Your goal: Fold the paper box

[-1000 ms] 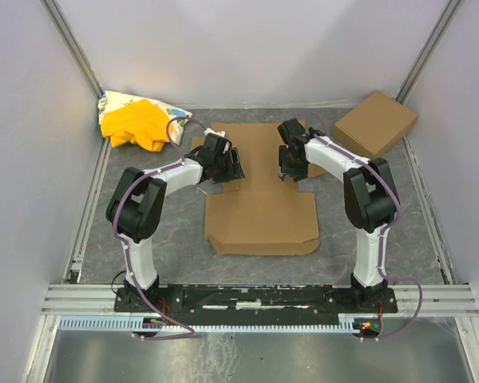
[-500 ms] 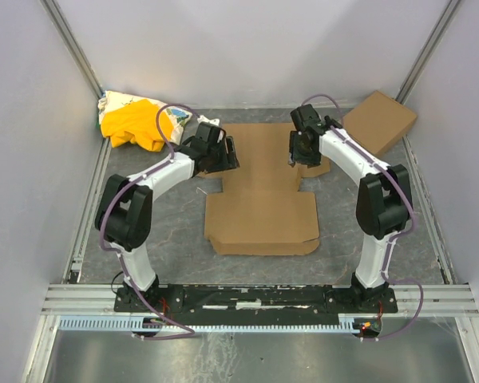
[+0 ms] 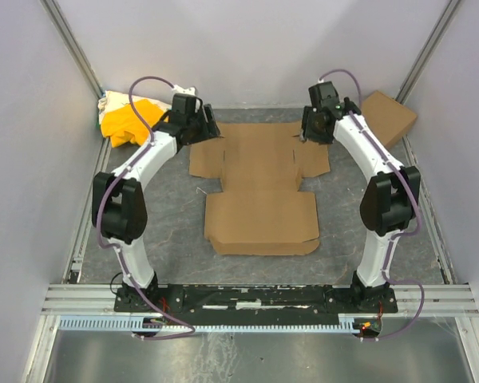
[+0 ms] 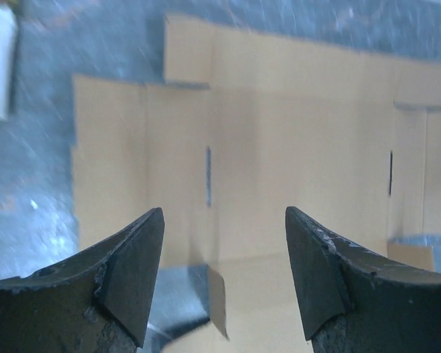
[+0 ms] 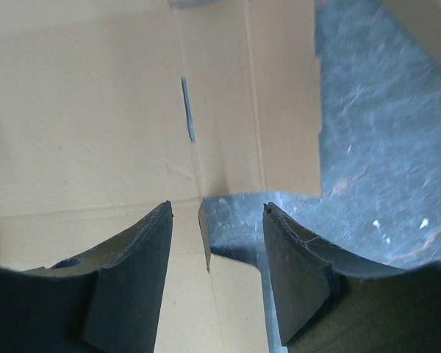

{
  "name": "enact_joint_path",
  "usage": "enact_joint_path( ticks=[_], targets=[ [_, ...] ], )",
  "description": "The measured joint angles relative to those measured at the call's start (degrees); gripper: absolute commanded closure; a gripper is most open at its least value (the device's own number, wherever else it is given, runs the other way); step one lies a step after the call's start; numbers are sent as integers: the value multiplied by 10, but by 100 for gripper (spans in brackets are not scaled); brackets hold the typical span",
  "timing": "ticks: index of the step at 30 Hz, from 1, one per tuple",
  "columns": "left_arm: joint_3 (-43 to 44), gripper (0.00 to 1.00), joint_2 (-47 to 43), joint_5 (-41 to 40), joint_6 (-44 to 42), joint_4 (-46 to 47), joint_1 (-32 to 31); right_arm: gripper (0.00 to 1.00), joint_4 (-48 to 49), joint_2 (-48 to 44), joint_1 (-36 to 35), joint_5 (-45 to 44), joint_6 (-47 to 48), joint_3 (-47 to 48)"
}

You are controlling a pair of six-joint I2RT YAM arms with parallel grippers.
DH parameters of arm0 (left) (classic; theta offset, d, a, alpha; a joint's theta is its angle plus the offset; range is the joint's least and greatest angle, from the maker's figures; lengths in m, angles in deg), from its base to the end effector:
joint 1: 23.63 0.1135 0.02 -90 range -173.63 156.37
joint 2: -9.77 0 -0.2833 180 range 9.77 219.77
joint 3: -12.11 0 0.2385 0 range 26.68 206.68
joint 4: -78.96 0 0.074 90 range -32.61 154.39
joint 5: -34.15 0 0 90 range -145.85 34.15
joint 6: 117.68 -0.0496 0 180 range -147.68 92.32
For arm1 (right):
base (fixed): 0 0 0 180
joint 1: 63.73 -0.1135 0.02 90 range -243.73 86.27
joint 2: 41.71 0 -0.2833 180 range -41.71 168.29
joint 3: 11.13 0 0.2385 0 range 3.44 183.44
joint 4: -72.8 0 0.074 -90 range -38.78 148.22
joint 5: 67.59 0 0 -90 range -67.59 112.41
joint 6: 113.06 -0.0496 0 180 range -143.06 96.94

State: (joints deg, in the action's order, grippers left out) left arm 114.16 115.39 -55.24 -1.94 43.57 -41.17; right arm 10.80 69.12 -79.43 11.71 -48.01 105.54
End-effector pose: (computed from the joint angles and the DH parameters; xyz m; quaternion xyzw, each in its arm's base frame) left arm 0.4103 -0.1302 0.2938 -0.0622 0.9003 -0.1633 0.3987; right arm 0.4129 0.1065 0.3006 0.1039 0.9473 0.0170 0.3027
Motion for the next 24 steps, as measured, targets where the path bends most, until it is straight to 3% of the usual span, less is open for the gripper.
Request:
enact_joint_path(
  ticks=[4,11,20,24],
  targets=[
    [83,27,59,6,-8,-1,33,37,10,49,19,0,19,97],
    [201,28,160,22,-19,0,43,37,74,224,61,77,33,241],
    [212,29,188,28,-27,26,39,37,132,379,89,164,22,333],
    [196,29,187,30,-27,59,39,47,159,384,89,189,22,349]
  ],
)
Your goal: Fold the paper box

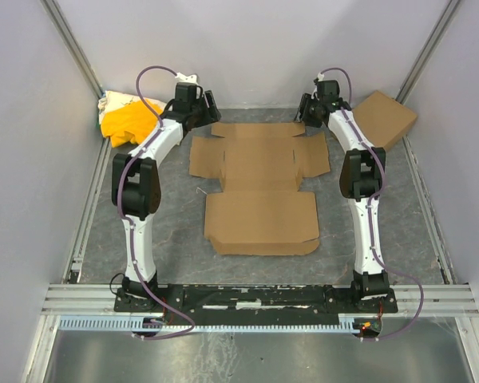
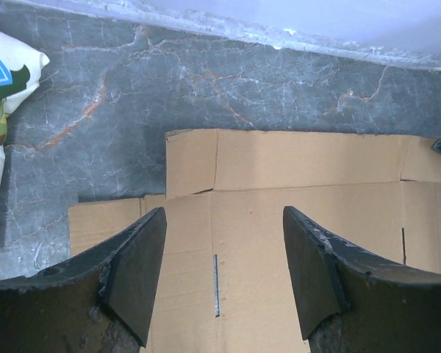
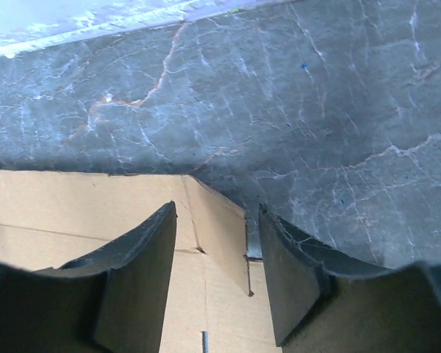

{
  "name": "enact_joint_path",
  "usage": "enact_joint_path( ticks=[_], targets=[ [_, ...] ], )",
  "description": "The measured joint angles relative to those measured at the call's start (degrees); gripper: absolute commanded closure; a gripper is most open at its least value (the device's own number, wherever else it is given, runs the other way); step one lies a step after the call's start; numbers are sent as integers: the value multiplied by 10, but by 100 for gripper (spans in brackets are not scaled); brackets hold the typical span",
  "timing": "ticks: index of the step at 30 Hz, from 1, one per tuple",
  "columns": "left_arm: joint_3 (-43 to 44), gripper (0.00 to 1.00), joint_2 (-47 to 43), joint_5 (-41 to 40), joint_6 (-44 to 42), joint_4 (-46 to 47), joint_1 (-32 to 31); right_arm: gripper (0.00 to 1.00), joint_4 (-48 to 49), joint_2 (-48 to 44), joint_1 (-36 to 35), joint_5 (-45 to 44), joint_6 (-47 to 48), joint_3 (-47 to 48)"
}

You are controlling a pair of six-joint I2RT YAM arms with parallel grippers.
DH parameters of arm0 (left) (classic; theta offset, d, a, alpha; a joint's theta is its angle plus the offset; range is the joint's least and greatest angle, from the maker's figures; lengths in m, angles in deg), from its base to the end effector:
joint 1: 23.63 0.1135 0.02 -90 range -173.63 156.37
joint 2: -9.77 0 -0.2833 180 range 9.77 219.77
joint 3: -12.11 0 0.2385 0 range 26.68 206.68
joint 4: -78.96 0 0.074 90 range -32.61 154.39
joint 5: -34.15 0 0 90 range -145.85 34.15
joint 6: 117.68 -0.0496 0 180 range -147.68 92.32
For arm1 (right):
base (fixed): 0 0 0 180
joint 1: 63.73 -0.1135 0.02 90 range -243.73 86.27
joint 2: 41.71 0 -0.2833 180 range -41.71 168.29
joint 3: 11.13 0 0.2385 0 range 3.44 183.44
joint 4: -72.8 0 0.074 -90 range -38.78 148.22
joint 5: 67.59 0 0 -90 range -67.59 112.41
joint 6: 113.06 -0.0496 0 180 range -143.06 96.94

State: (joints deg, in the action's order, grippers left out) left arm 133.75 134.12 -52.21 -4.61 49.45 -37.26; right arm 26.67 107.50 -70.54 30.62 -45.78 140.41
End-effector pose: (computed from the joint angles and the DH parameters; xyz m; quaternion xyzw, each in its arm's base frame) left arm 0.5071 -0.1262 0.2703 -0.0567 0.8734 -0.1784 0.4496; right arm 0.5855 0.0771 0.1830 0.0992 0.9125 0.1634 0.3616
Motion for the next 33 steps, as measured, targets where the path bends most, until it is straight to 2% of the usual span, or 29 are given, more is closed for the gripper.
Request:
enact_joint_path(
  ticks=[14,17,23,28,32,33],
  targets=[
    [-23,29,0,11,0,18,0,56,22,0,0,24,1,2],
    [-23,30,0,11,0,18,0,60,21,0,0,24,3,2],
    [-23,30,0,12,0,18,0,74,15,0,0,24,13,2],
    [-23,30,0,14,0,18,0,76,6,0,0,23,22,2],
    [-21,30,0,14,0,16,0,98,2,0,0,24,32,2],
    [-17,30,0,15,0,14,0,98,2,-1,-1,24,34,0]
  ],
)
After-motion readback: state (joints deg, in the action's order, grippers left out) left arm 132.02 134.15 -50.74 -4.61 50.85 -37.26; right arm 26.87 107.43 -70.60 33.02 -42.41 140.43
